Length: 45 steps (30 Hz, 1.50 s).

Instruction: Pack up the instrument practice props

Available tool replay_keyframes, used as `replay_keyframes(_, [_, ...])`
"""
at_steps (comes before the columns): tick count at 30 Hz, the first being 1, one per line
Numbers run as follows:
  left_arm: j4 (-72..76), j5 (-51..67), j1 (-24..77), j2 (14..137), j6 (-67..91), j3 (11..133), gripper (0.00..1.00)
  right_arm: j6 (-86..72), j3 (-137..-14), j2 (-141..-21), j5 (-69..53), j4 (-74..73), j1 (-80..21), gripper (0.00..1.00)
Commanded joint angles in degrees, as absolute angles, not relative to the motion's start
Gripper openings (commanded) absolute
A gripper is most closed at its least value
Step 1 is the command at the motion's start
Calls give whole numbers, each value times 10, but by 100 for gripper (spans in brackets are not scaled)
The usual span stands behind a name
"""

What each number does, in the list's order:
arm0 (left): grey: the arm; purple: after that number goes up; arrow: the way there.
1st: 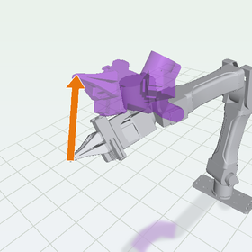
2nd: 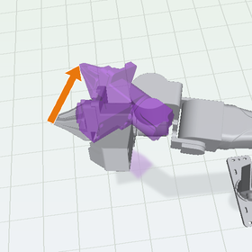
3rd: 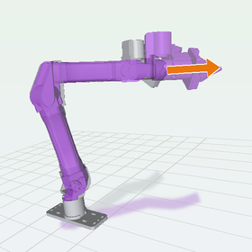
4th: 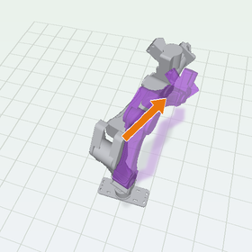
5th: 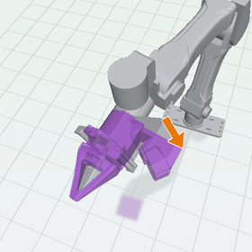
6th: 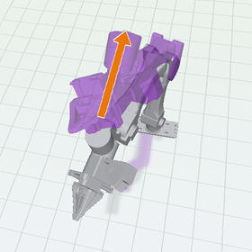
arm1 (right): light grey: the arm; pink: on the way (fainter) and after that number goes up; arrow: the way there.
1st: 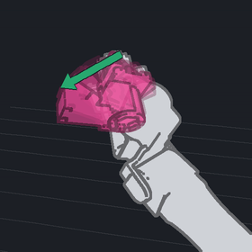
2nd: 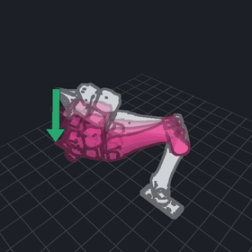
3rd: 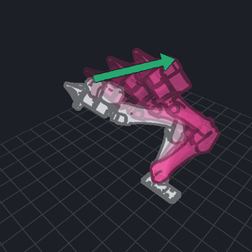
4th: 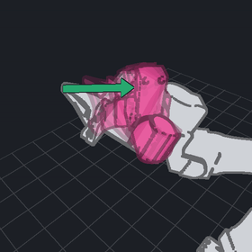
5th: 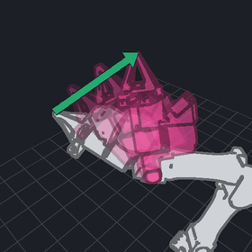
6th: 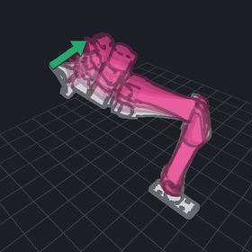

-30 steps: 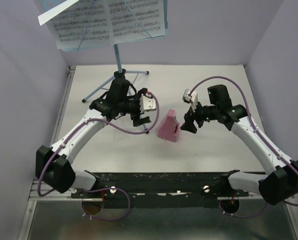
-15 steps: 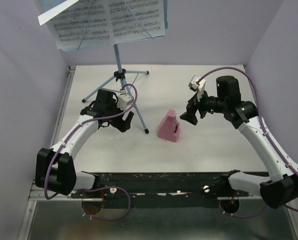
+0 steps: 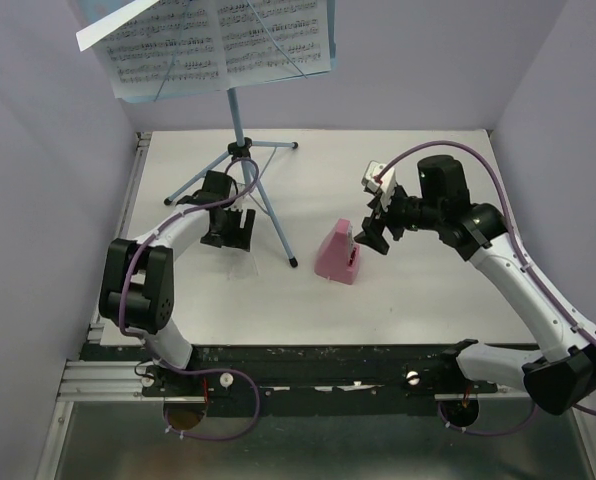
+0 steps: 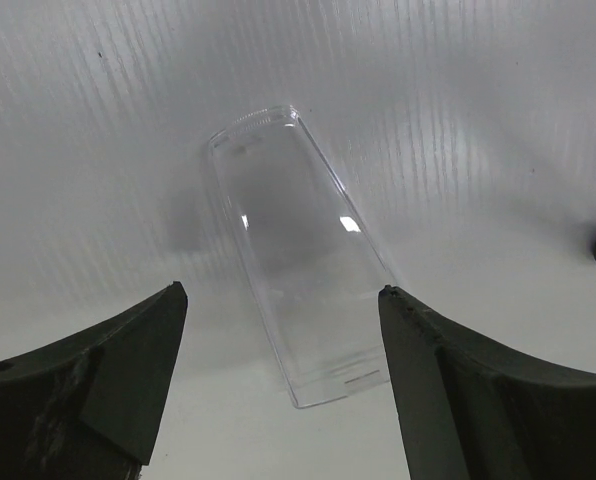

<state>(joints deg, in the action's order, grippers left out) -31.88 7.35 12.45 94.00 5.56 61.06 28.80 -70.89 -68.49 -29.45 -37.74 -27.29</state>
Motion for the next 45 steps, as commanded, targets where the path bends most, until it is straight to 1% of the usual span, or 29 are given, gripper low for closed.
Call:
replay_keyframes(1, [-330,63,121,973,82,644,86,299,-704,-663,-277,-384,-275,92])
replay_keyframes(6, [-334,72,121,993,87,655,85,305,-711,-668,-273,-400,-276,91])
replay_keyframes(10, [-351,82,121,1018,115,671,81,320,-740,-694,-270,-428,-279,91])
replay_keyframes(14, [-378,101,122,1039,131,689,75,336,-755,-719,-270,-415,-295,91])
replay_keyframes(18, [-383,104,131,1011,140,645,73,354,-771,-734,-290,-389,-301,91])
replay_keyframes(21, [-400,69,176,980,127,595,71,310,-787,-741,-296,-368,-302,91])
replay_keyframes(26, [-396,129,249,931,169,512,61,230,-759,-720,-323,-331,-315,89])
replay_keyframes(27, [-395,146,261,919,190,500,61,231,-752,-714,-323,-334,-322,89])
replay_keyframes(28, [-393,157,268,908,207,489,63,241,-747,-707,-322,-345,-331,89])
replay_keyframes(29, [-389,176,272,896,224,481,68,256,-744,-701,-316,-359,-343,89])
replay_keyframes(31, [-381,204,269,874,238,477,79,294,-746,-695,-294,-401,-373,89])
replay_keyframes(33, [-381,200,258,838,235,489,96,308,-760,-697,-280,-440,-400,89])
replay_keyframes(34, [-378,200,248,818,234,491,99,304,-766,-700,-279,-459,-411,89])
replay_keyframes(37, [-366,208,173,758,243,488,99,288,-786,-723,-275,-491,-459,89])
replay_keyframes(40, [-359,204,71,688,263,469,99,266,-811,-774,-263,-493,-518,89])
replay_keyframes(43, [-351,205,-16,607,289,420,99,176,-858,-857,-271,-479,-531,90])
replay_keyframes(45, [-349,211,-67,554,304,383,99,102,-879,-902,-271,-457,-531,95])
